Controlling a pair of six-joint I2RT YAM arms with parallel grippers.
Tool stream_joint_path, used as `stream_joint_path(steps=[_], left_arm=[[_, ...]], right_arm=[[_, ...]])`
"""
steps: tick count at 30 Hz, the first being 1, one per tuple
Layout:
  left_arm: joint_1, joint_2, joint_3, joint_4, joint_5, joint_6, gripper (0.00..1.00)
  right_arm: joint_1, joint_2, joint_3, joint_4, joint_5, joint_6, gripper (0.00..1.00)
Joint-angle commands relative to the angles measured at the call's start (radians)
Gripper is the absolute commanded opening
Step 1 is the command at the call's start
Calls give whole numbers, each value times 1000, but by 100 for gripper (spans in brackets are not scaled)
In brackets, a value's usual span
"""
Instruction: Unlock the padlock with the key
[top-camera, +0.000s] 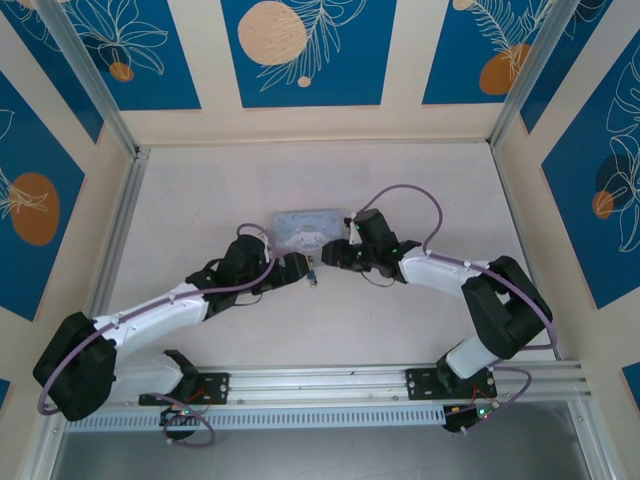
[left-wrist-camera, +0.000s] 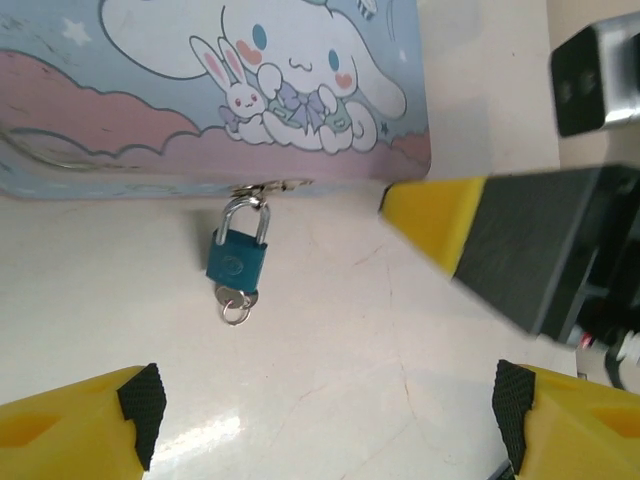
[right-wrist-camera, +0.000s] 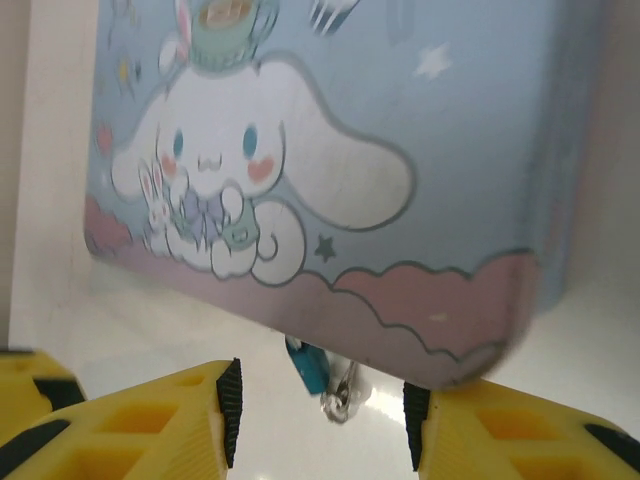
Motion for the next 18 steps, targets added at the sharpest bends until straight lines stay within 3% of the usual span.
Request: stream_joint_path(steps=[1, 8, 18], left_arm=[[23, 12, 60, -55, -20, 34, 87], [88, 98, 150, -108, -9, 80, 92], [175, 207, 324, -297, -79, 248, 95]], right_arm=[[-25, -10, 25, -41, -44, -34, 49], [39, -50, -71, 20, -21, 9, 48], [144, 54, -47, 63, 68, 62, 45]])
